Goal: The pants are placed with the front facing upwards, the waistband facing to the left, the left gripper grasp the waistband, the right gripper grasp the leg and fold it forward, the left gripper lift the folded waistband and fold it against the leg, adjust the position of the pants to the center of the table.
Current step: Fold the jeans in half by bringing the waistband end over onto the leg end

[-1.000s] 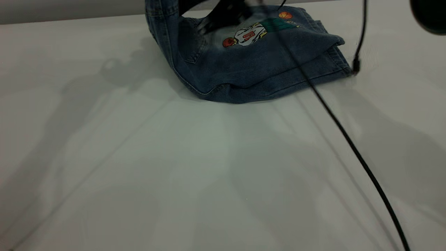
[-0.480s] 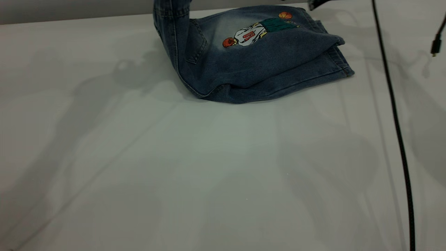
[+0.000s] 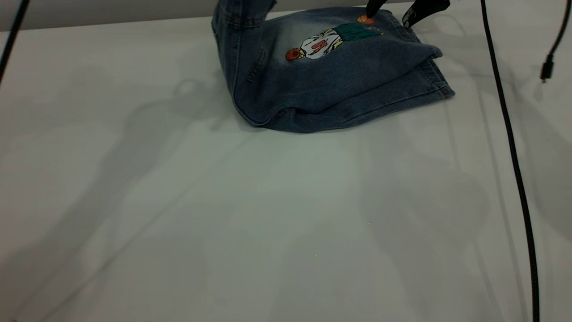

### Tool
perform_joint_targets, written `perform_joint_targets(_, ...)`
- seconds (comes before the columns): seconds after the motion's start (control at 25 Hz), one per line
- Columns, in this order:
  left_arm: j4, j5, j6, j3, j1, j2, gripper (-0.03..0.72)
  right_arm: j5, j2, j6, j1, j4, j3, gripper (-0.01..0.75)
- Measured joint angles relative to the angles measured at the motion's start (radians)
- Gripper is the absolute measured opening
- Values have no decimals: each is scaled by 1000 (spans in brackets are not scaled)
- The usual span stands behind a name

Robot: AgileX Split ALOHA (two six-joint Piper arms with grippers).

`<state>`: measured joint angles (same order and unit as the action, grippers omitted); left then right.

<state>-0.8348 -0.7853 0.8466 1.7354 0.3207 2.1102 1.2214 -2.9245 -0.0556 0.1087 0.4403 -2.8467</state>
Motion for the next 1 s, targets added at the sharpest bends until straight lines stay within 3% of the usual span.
perform_joint_targets(0.32,1,7,-29,138,75,112,71,0,2,3,-9,-18,-1,517)
perform_joint_targets(0.56,5,-30,-54,266,92,218,71,0,3,3,-10,16,0,504)
perform_joint_targets(1.0,5,-6,-53,383,148,363,71,0,4,44,-101,-49,-2,500)
